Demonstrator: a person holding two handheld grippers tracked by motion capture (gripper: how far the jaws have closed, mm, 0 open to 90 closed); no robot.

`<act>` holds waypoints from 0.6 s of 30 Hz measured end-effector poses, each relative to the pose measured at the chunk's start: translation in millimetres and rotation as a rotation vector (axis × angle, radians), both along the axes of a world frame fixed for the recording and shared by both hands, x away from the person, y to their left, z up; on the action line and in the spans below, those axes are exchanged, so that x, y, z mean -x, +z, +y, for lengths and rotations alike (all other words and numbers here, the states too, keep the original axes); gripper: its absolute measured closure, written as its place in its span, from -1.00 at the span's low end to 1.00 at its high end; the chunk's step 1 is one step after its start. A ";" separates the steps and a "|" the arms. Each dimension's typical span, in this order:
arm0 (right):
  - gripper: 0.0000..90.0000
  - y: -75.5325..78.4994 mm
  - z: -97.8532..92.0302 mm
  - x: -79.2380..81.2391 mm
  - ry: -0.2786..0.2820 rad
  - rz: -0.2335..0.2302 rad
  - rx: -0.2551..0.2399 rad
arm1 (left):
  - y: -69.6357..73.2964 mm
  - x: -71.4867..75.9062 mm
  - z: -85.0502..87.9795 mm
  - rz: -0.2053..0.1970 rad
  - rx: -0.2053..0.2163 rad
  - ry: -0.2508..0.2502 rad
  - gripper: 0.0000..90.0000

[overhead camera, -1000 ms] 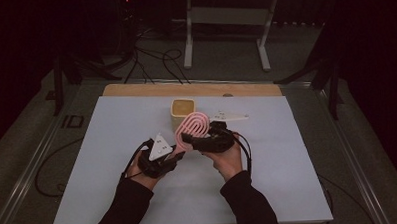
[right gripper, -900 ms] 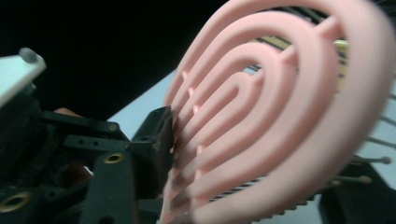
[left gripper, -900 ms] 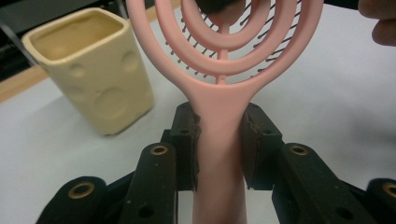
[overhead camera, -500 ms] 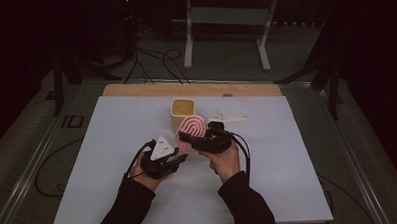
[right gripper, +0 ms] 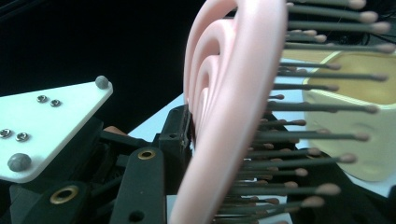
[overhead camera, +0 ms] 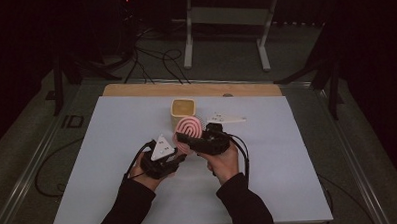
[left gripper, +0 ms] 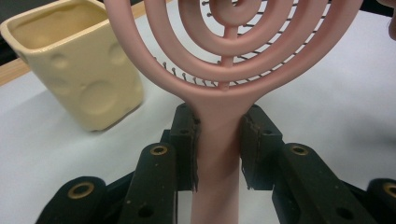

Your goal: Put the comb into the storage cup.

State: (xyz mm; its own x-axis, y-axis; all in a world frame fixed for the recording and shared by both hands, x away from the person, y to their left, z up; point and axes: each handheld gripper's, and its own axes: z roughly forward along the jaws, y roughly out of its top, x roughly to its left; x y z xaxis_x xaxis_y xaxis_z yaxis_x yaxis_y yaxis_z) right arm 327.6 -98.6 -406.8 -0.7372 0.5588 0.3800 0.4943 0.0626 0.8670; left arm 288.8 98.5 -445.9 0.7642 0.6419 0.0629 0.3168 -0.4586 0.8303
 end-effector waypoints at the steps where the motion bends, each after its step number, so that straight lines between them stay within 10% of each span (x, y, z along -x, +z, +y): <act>1: 0.36 0.4 -0.7 0.6 0.001 -0.002 -0.001 | 0.4 0.5 -0.5 0.001 0.001 0.000 0.56; 18: 0.30 2.2 -3.3 4.4 -0.041 -0.025 0.027 | 1.7 0.1 3.7 -0.006 0.017 0.029 0.57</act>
State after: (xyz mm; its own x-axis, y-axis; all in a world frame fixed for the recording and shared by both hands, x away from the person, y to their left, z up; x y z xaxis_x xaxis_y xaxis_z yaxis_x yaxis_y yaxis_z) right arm 323.2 -101.9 -404.7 -0.7228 0.5981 0.3463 0.4752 0.0662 0.8774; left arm 288.8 102.3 -444.2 0.7450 0.6647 0.0566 0.3247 -0.4353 0.8397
